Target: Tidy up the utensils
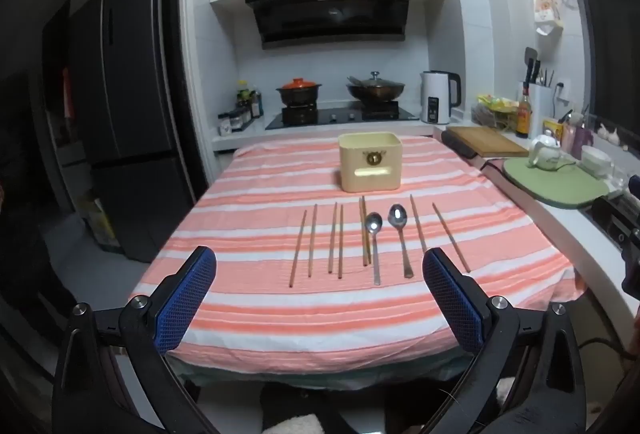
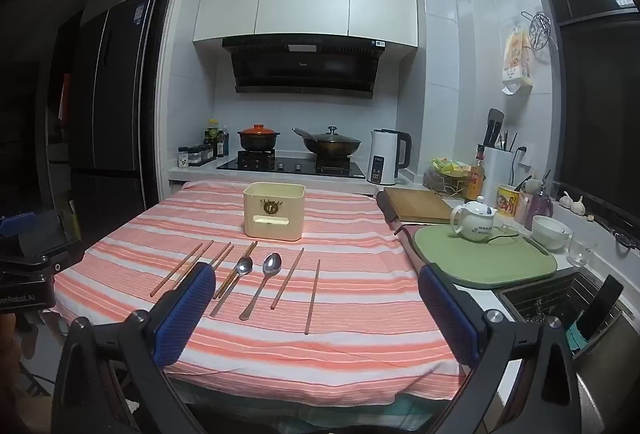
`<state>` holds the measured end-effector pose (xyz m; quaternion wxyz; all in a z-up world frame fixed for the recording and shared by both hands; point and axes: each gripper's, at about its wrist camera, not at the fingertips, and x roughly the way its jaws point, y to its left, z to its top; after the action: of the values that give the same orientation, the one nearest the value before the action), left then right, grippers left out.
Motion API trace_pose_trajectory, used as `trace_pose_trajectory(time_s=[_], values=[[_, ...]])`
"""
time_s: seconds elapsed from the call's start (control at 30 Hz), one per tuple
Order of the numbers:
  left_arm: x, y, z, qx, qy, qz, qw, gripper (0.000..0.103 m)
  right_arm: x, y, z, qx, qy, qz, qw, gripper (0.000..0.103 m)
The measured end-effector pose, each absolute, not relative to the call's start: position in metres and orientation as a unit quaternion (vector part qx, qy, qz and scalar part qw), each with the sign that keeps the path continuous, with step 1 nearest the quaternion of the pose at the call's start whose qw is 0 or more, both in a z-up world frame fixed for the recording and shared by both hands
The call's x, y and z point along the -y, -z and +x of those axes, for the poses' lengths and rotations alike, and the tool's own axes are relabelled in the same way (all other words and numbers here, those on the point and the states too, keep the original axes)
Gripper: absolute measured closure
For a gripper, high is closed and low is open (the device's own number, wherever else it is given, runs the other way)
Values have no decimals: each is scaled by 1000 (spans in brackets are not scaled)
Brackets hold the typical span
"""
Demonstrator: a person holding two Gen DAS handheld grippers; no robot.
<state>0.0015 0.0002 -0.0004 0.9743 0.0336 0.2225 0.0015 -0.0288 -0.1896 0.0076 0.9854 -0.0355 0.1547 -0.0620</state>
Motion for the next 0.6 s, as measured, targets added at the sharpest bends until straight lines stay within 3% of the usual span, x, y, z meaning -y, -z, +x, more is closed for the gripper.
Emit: trace_pose_trajectory(time_s=[0.6], values=[[-2,2,4,-221,4,30,975,0,189,-8,-26,-160,61,-35,985,0]])
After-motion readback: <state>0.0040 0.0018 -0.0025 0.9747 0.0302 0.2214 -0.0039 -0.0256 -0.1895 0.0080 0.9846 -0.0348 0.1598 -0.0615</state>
